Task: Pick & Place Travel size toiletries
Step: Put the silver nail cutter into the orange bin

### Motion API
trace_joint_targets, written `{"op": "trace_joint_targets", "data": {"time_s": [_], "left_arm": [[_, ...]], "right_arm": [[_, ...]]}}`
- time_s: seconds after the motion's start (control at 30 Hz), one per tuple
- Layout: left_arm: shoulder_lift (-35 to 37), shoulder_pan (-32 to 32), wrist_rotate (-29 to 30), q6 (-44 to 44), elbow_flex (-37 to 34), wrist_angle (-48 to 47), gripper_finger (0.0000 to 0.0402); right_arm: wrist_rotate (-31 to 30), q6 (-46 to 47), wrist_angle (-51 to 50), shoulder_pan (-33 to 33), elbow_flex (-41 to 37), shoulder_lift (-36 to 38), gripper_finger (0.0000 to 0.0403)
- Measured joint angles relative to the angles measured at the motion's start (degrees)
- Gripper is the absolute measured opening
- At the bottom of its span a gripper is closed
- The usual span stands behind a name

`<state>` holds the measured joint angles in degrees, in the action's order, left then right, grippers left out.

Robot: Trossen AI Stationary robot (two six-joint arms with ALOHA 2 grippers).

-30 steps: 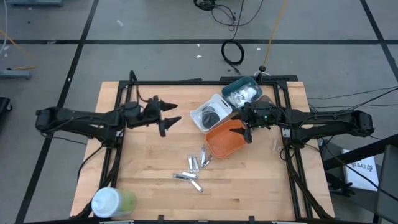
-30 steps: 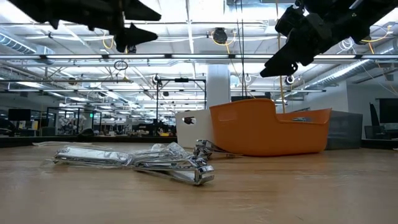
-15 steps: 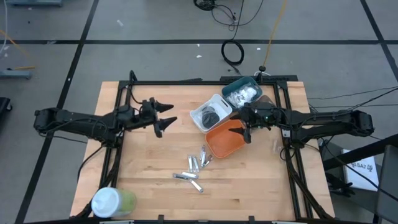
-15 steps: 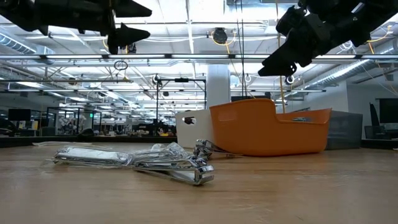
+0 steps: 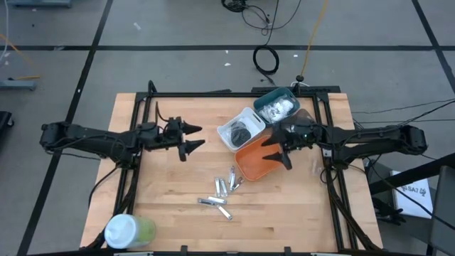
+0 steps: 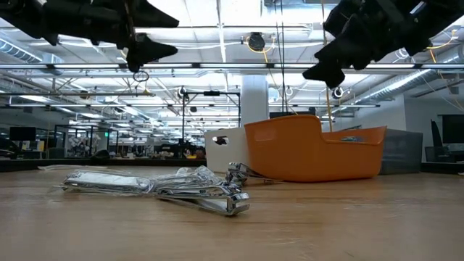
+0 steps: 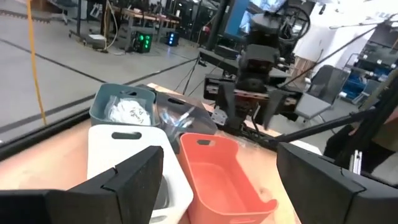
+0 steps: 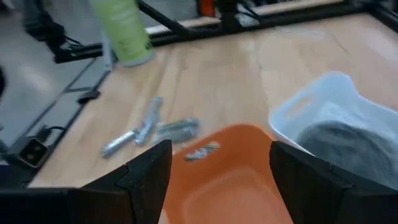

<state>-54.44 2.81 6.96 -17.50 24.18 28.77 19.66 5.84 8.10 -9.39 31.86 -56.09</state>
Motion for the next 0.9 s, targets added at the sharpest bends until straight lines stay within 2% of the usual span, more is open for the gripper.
{"op": "trace_joint_targets", "data": {"time_s": [0.07,0.2,0.27,0.33,0.4,0.53,0.6,0.7,0.9], "left_arm": [[-1.16,0.00,-0.32,-0.77,0.00,0.36,0.0308],[-5.72,-1.55,-7.36,-1.78,0.10,0.32,0.0308],[-8.35,-3.68,-11.26,-2.67,1.16,0.08,0.0308],[-10.47,-7.21,-11.85,-2.32,3.03,-2.77,0.0308],[-12.77,-11.88,-8.50,-0.89,5.77,-7.18,0.0308],[-18.50,-21.38,3.84,0.38,12.77,-22.51,0.0308],[-21.68,-25.37,8.09,-0.08,15.97,-28.35,0.0308],[-26.34,-29.68,9.28,-0.43,18.76,-29.99,0.0308],[-33.39,-34.41,9.66,-5.81,22.21,-30.48,0.0308]], "right_arm": [[0.10,-0.04,1.53,2.16,-0.01,-0.41,0.0256],[0.14,-3.38,6.73,7.92,-0.04,-1.98,0.0256],[0.16,-6.17,9.65,10.87,-0.04,-2.73,0.0256],[0.07,-8.22,12.03,13.47,-0.04,-3.47,0.0256],[0.07,-8.42,13.88,15.73,-0.04,-4.32,0.0256],[-0.32,-8.08,15.11,19.24,-0.04,-5.65,0.0256],[-1.91,-8.07,15.34,20.41,-0.04,-5.98,0.0256],[-4.38,-8.04,15.26,21.73,-0.04,-5.99,0.0256],[-4.63,-8.10,15.58,22.65,-0.04,-5.99,0.0256]]}}
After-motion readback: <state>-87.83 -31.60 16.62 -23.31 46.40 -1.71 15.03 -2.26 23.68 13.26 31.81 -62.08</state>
